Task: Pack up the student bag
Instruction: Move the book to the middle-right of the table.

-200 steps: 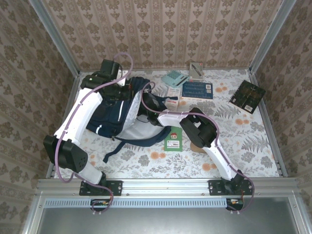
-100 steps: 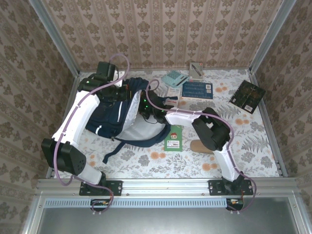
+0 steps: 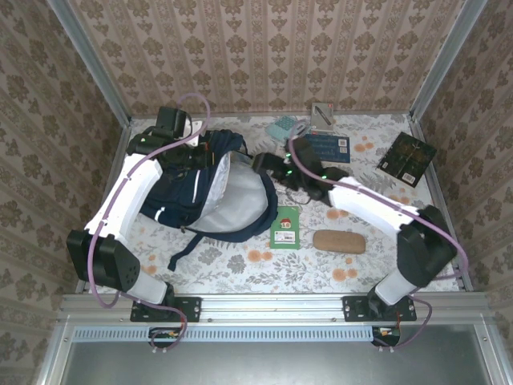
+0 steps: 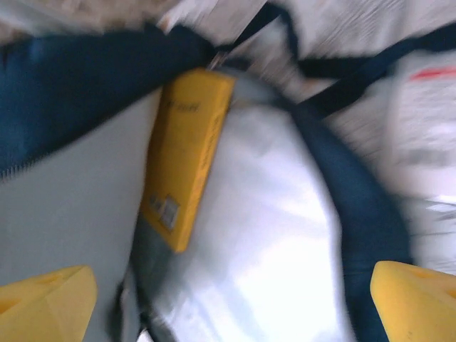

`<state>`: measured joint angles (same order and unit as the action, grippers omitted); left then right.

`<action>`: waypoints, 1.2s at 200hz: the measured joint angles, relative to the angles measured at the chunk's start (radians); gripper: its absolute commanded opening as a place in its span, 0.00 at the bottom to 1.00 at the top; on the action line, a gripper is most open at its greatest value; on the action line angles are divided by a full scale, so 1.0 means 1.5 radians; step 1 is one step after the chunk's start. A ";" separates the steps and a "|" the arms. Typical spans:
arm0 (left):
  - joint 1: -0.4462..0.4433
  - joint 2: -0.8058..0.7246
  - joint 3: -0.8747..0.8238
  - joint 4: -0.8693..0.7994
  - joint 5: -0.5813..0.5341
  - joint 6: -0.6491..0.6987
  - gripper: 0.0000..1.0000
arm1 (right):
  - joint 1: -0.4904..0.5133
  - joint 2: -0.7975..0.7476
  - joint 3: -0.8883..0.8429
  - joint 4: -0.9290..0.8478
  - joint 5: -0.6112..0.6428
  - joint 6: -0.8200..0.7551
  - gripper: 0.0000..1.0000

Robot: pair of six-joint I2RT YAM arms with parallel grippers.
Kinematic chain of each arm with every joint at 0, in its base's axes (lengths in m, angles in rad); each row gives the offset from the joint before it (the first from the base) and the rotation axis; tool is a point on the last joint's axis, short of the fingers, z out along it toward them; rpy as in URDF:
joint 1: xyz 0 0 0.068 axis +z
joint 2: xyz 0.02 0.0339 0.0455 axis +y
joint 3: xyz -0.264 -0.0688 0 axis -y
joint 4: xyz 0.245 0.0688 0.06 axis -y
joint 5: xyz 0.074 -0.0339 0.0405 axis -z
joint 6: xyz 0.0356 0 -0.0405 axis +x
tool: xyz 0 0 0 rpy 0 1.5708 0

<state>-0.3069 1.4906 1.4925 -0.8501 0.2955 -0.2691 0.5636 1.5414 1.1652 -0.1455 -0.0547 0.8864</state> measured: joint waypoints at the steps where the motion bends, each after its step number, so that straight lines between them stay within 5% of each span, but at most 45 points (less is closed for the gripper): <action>1: 0.000 0.000 0.000 0.000 0.000 0.000 0.00 | -0.003 -0.002 -0.001 -0.002 0.000 -0.001 1.00; 56: 0.000 -0.019 -0.030 0.011 -0.002 0.002 0.00 | -0.236 -0.049 -0.004 -0.127 0.137 -0.162 1.00; 106: 0.000 -0.033 -0.057 0.019 -0.003 0.002 0.00 | -0.392 0.068 0.116 -0.165 0.209 -0.251 0.99; 159: 0.000 -0.037 -0.063 0.023 -0.003 0.002 0.00 | -0.507 0.282 0.300 -0.228 0.197 -0.257 1.00; 240: 0.000 -0.040 -0.070 0.026 -0.003 0.002 0.00 | -0.578 0.491 0.463 -0.330 0.043 -0.217 0.99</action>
<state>-0.3065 1.4311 1.3869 -0.8104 0.2916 -0.2661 -0.3035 2.2772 1.8603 -0.6411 0.0097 0.5602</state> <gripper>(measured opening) 0.045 0.995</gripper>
